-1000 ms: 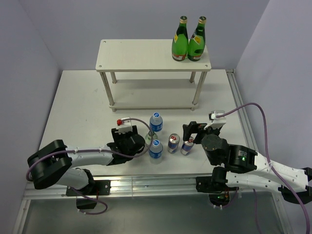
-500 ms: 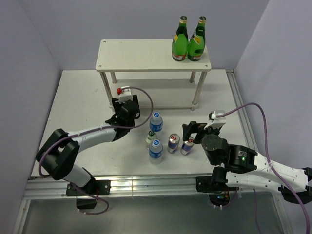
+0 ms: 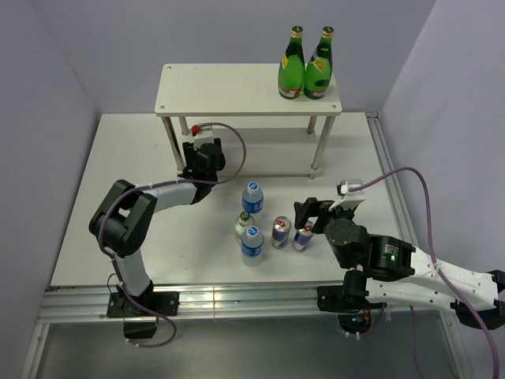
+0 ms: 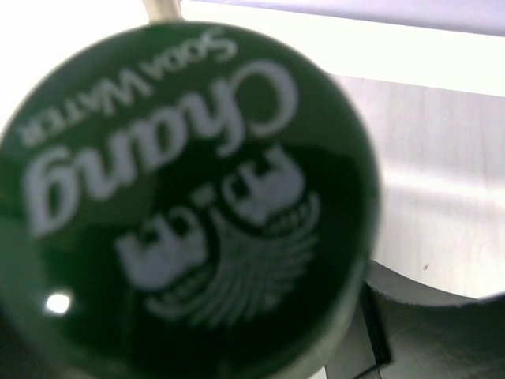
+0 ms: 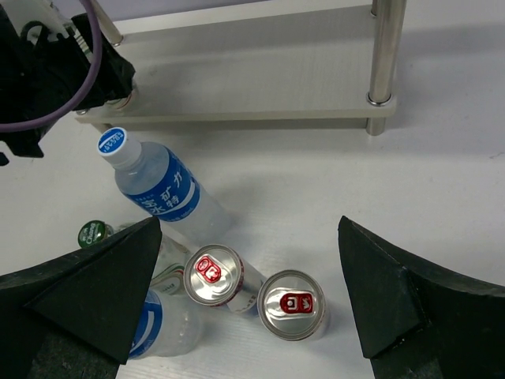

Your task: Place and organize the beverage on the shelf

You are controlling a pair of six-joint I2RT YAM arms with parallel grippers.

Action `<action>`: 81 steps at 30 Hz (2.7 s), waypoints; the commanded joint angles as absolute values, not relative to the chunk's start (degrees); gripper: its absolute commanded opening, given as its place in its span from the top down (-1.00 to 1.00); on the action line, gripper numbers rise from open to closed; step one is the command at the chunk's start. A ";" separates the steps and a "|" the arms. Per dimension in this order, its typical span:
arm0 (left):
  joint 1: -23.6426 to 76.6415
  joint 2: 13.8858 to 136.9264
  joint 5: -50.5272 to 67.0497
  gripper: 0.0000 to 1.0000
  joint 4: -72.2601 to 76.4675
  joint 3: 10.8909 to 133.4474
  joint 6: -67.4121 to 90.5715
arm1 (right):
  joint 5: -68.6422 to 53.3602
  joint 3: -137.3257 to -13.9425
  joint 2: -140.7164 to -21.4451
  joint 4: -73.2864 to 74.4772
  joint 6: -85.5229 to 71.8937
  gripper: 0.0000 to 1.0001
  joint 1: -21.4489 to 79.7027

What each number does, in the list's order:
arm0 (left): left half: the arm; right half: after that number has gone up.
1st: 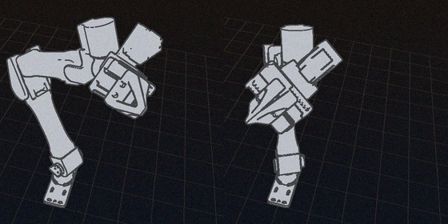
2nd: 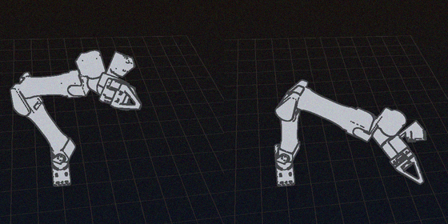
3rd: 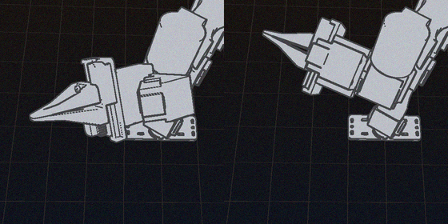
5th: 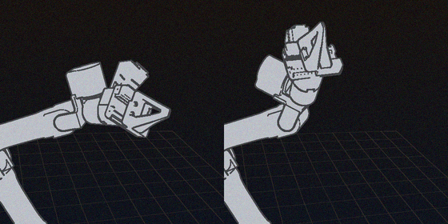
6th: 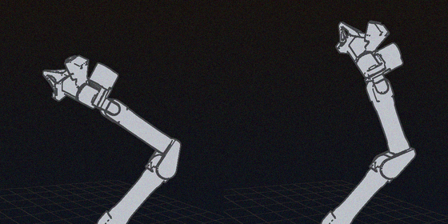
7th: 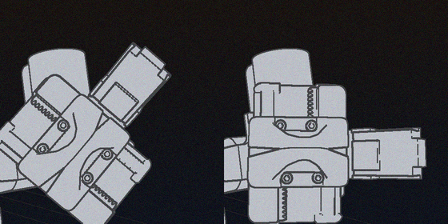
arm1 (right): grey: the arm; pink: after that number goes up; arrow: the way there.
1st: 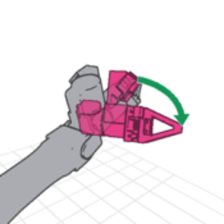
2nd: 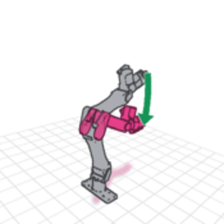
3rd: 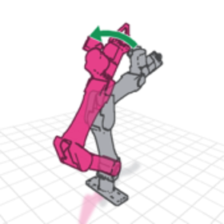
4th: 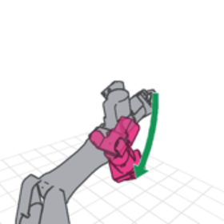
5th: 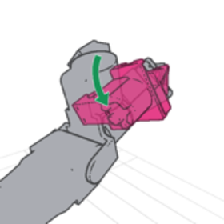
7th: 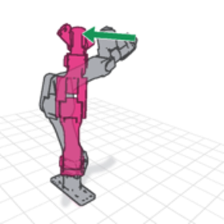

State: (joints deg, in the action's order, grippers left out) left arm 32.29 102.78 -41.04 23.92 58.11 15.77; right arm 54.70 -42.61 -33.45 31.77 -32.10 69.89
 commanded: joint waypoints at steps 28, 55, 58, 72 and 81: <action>29.26 104.77 -39.20 -0.99 29.80 64.26 16.61 | 56.25 -42.80 -32.87 30.67 -32.96 -1.00 70.49; 62.55 60.40 -58.52 -0.99 -22.81 46.95 48.03 | 58.88 -43.59 -32.70 32.70 -34.19 -1.00 70.75; 73.27 59.50 -63.45 -0.99 -30.11 44.21 59.12 | 59.24 -43.24 -32.69 32.43 -34.28 -1.00 70.84; 109.60 103.34 -75.23 -0.99 -78.92 68.88 118.74 | 60.29 -43.42 -32.96 34.10 -35.95 -1.00 70.93; 109.60 102.75 -76.29 -0.99 -78.75 67.06 124.54 | 60.38 -43.16 -32.35 34.19 -36.13 -1.00 71.28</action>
